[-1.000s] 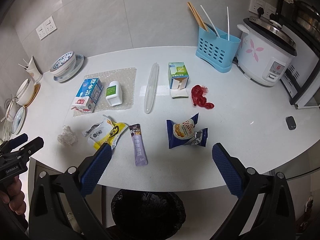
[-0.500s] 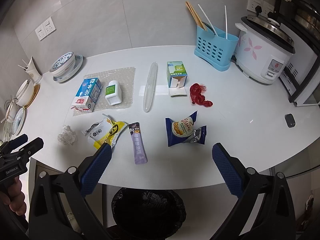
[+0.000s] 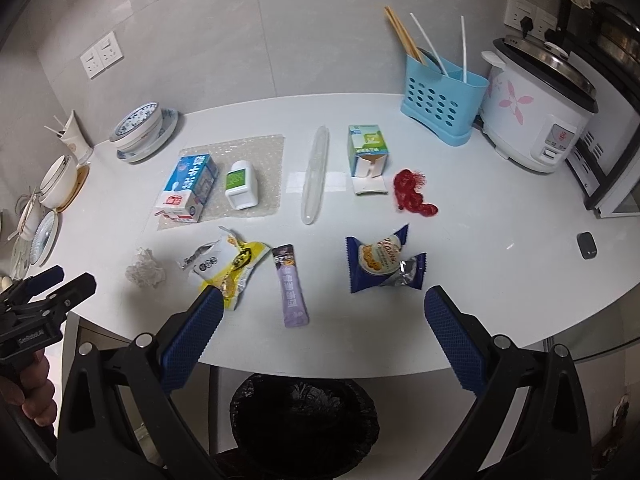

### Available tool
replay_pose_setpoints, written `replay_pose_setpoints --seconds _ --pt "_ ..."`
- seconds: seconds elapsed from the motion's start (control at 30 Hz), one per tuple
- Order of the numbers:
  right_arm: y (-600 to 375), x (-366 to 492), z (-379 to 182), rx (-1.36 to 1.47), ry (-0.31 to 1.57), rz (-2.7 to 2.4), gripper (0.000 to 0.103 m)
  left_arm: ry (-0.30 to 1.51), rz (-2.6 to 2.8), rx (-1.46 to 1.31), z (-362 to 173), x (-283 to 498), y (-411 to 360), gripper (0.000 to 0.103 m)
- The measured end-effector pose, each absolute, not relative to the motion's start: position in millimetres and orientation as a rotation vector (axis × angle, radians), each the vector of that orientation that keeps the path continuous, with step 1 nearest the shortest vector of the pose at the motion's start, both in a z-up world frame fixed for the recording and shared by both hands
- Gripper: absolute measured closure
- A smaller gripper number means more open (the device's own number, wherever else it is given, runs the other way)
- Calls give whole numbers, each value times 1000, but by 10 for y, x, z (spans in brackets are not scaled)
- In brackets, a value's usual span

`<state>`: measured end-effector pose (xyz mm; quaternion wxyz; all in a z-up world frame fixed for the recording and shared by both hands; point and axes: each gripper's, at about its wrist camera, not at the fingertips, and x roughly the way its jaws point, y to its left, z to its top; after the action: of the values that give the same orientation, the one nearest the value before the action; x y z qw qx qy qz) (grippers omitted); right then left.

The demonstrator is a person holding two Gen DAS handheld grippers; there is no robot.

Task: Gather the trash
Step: 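Grasp the white tissue with the left tool while the right tool grasps the purple wrapper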

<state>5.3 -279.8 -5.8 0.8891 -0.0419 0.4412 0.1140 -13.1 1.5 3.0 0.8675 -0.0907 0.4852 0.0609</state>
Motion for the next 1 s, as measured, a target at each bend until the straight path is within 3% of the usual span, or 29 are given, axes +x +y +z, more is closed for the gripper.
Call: replay_pose_setpoints --seconds 0.3,0.73,1.0 --pt "-2329 232 -485 -150 1001 302 7 1116 167 -228 -480 -44 556 6" --pt "-2164 752 -1215 -137 1179 208 26 1235 98 -188 -1073 436 754 9" --pt "-2084 969 -1416 -122 1239 156 46 1289 18 -140 -1227 623 749 30"
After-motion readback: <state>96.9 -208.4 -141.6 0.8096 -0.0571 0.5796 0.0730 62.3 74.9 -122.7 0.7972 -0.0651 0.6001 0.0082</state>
